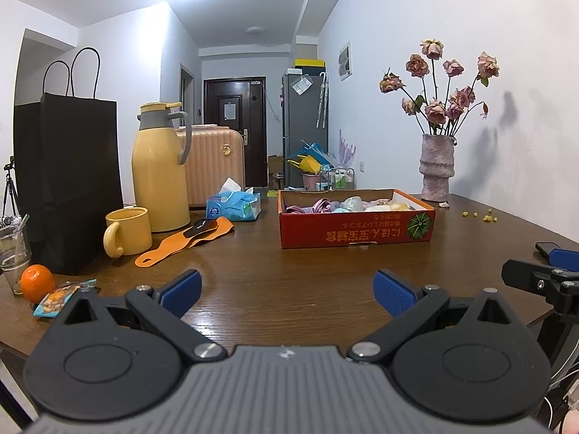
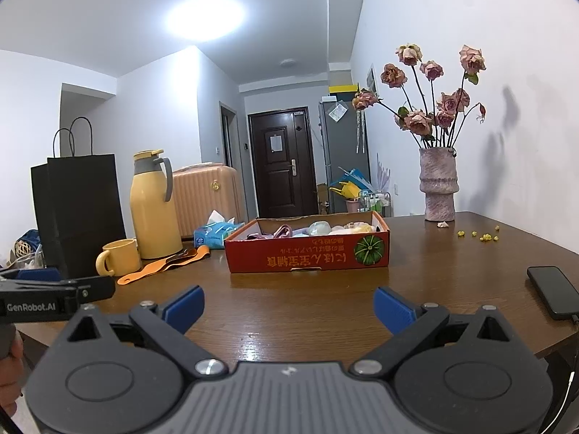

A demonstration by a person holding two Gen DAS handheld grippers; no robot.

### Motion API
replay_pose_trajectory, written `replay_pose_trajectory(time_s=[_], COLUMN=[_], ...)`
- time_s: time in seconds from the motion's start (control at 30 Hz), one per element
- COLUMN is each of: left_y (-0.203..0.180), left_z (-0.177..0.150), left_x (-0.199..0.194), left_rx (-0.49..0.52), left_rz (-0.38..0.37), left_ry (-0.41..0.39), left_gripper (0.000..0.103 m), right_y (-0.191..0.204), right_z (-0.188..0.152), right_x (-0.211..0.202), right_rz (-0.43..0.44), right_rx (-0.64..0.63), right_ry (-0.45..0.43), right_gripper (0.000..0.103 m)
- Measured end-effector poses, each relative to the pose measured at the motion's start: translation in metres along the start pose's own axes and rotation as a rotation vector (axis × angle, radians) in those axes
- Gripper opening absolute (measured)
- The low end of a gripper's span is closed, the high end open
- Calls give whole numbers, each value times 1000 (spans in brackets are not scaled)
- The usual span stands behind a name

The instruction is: Organize soft objects

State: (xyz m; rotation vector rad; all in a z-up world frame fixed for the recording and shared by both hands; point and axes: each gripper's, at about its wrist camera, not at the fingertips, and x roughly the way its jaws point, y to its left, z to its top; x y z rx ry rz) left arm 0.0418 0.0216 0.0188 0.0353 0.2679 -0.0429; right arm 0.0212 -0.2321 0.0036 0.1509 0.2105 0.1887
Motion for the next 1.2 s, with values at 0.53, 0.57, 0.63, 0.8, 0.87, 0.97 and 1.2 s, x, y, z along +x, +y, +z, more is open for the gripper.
replay_pose_trajectory(time_s=[0.53,0.57,0.63,0.8,0.87,0.97,1.2], left_y=[-3,-4,-5,-5,-5,-5,-8], left_z=[2,2,1,2,2,2,2], left_x=[-10,-10,-12,-12,-13,-13,-16], left_rx=[4,5,10,12,12,12,22], left_rz=[-28,-21,-8,-8,-6,-12,-15], left_ry=[-53,-61,-73,-77,-78,-81,-96], left_gripper=[103,103,103,103,103,103,103], right_y=[1,1,2,4,4,4,3], right_z=[2,2,2,2,3,3,2], right_x=[-3,-3,-5,-5,-5,-5,-6], right_rz=[-11,-8,-8,-9,-8,-10,-14], right_rx=[-25,-25,-28,-46,-46,-42,-38], right_ry=[-27,-31,-38,-48,-50,-54,-61], right_gripper=[101,101,101,101,101,101,101])
